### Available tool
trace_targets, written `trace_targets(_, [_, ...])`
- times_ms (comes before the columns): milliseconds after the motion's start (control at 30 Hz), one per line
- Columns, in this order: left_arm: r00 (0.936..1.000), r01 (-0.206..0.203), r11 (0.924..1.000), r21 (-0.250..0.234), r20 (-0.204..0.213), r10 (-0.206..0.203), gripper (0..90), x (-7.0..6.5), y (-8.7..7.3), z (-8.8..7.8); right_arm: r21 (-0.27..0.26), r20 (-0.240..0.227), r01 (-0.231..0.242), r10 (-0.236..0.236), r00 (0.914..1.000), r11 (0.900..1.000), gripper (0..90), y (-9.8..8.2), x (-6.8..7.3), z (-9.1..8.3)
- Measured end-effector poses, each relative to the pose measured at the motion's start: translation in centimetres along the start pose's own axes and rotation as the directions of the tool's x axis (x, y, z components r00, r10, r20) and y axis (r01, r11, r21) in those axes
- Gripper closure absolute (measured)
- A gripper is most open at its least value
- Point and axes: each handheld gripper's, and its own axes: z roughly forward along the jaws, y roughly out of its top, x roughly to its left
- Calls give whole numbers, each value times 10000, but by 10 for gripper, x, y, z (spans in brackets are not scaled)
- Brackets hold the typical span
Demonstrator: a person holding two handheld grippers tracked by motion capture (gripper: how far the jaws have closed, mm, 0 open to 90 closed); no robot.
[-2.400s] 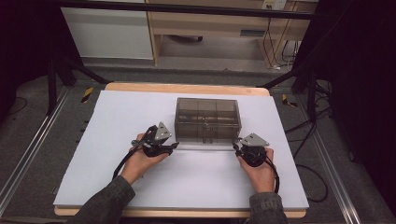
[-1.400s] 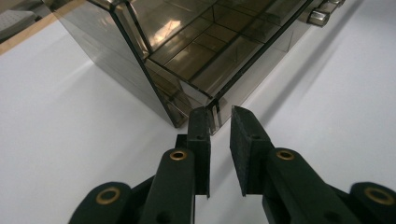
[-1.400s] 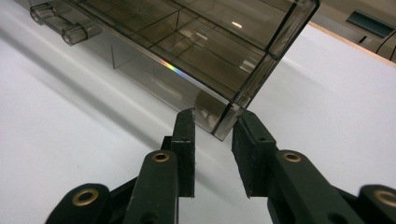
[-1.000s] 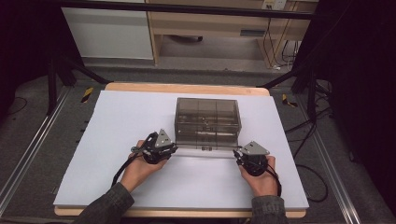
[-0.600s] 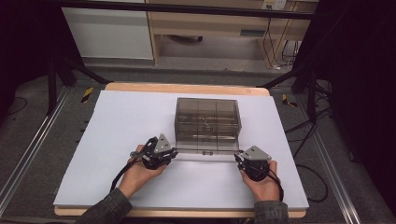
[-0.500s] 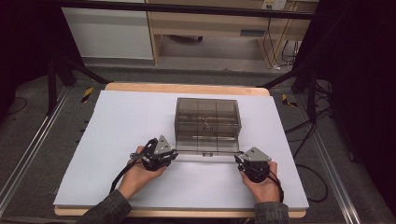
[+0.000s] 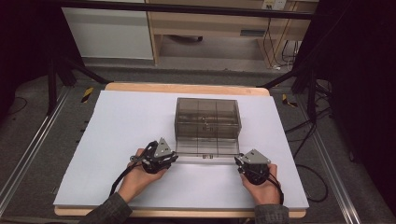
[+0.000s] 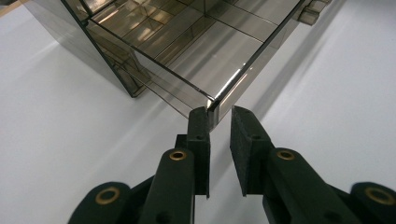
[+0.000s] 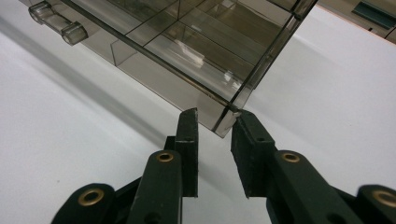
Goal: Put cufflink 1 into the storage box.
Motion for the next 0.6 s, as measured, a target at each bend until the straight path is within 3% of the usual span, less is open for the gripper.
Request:
trace_targets(533, [10000,4,9999,-170,44,-3,770,1,-3,2,-46,-17,-65,65,10000,10000,717,-2,0,1])
trace_targets(600, [9999,-53,9996,-267,140,57,754,1,-3,-1,-165,-84,-105,103,9999,9998,661,-2,-1,2])
